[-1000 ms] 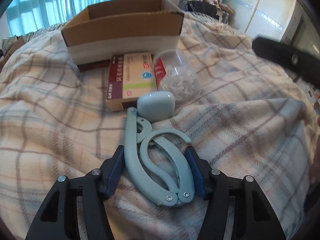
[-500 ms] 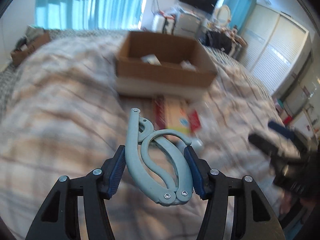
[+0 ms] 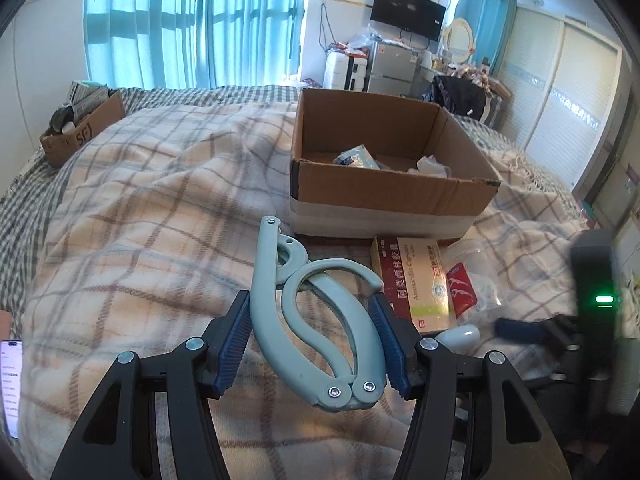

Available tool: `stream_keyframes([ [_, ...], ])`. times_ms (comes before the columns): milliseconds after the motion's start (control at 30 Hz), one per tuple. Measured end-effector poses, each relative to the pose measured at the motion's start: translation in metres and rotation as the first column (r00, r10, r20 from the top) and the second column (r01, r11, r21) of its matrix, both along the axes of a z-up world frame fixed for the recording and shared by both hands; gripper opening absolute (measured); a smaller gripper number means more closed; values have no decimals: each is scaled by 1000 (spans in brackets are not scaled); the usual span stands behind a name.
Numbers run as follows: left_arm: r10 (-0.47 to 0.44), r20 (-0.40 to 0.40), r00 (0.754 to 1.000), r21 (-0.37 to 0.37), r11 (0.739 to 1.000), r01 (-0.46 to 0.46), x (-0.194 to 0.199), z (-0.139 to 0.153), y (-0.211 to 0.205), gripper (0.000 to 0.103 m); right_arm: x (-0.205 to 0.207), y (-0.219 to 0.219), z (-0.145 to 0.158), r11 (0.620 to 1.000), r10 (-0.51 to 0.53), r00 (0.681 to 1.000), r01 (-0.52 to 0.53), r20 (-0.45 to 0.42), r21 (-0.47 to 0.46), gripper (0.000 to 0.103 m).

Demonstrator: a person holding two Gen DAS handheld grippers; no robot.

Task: Organize objects
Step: 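Grasp the pale blue clamp with the left gripper while the right gripper grasps the blue oval case, then carry the clamp and oval case into the box and open both grippers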

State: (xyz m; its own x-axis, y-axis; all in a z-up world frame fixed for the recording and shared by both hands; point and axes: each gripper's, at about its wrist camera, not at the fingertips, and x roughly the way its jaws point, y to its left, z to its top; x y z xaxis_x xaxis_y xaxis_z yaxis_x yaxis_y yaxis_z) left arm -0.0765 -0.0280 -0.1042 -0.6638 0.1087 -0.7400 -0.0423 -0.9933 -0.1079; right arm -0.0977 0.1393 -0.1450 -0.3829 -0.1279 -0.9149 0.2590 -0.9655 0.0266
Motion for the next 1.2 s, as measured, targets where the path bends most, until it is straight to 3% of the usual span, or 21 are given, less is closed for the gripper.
stream_keyframes([
  [67,8,-2,1000,18,1000,-8,1,-1,-5,60,-8,-10,-10,1000,-3,1000,3,19,24,78],
  [200,9,16,1000,56,998,-10,1,-9,-12,60,-12,-21,-23,996,5,1000,-7,26,93,49],
  [333,19,8,1000,82,996,-20,6,-10,-15,60,-3,-20,-17,995,23,1000,-22,-9,96,49],
  [467,43,-25,999,104,994,-40,14,1,-18,60,14,-18,11,996,56,995,-51,-85,68,49],
  [800,6,-78,997,136,991,4,11,53,-8,60,40,-6,125,993,120,937,-113,-329,41,49],
  [1000,-39,-132,990,117,992,54,-27,96,7,60,8,1,191,993,114,891,-113,-438,28,49],
  [1200,-48,-148,988,109,992,65,-85,119,17,60,-50,15,219,994,86,876,-106,-474,-17,49],
])
